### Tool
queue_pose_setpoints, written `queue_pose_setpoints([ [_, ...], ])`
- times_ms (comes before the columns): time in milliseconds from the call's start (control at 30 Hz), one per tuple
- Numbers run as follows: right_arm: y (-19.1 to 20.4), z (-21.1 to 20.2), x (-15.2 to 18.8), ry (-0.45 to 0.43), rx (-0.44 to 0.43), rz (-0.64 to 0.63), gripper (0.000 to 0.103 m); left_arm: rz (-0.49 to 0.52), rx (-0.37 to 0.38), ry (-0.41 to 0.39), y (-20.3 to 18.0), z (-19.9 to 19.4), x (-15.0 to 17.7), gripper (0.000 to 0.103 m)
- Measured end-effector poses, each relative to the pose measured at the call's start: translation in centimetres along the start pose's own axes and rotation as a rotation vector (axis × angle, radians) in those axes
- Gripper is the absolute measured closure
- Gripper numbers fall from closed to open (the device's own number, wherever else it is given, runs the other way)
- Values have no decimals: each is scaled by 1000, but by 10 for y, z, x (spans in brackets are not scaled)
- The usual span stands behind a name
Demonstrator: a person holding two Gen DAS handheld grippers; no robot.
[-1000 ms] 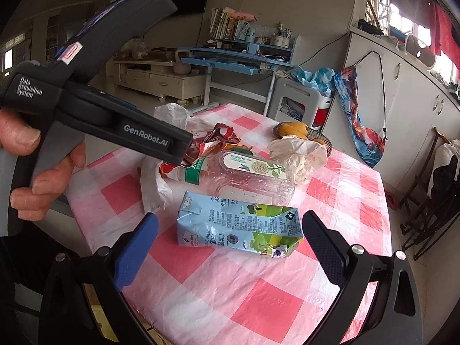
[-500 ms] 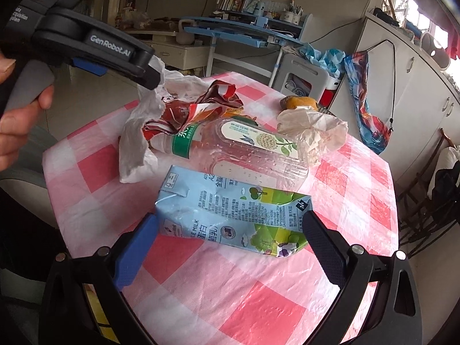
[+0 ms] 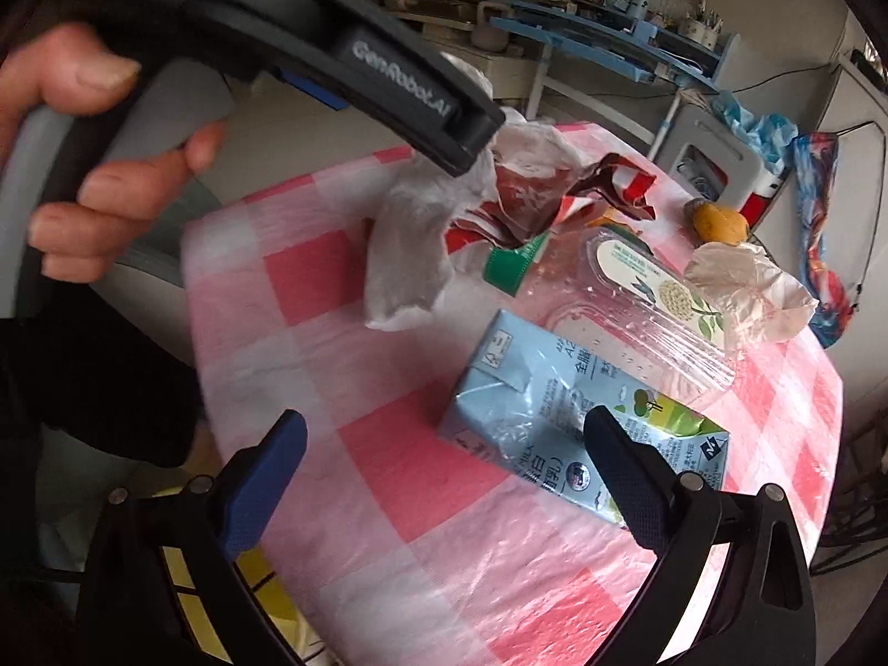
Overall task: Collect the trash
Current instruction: 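Reach left gripper toward white plastic bag while right gripper approaches blue milk carton, then grasp white plastic bag with left gripper while right gripper nears milk carton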
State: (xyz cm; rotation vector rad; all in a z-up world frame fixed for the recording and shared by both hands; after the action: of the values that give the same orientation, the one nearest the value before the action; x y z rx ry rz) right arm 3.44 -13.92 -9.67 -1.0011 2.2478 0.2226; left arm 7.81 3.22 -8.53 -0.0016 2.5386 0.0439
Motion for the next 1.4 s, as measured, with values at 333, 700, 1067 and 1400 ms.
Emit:
queue_pose_setpoints([
  [333,-24,23,5,51,107,-160,6,-15,75,50,-19,15,4,8],
  [700,-14,-5,7,105,3,-81,8,-29,173,56,-14,6,11,74],
  [1067,-16,-5,0,92,-26,15,10,-65,230,15,-2,-13,6,88],
  [1400,2,-10,15,75,167,-230,8,-107,224,41,9,-9,10,99],
])
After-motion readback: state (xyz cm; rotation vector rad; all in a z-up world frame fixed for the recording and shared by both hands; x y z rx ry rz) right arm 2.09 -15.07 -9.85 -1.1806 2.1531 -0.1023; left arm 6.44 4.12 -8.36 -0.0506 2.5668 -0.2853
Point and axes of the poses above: each gripper's, at about its wrist camera, not at the fingertips, and z roughly the way its jaws point, y to its left, x to its underside, the point moved 7 cm from there along z, roughly the way its jaws point, and after that the axes turned 3 degrees about -y, right-handed, at the moved point
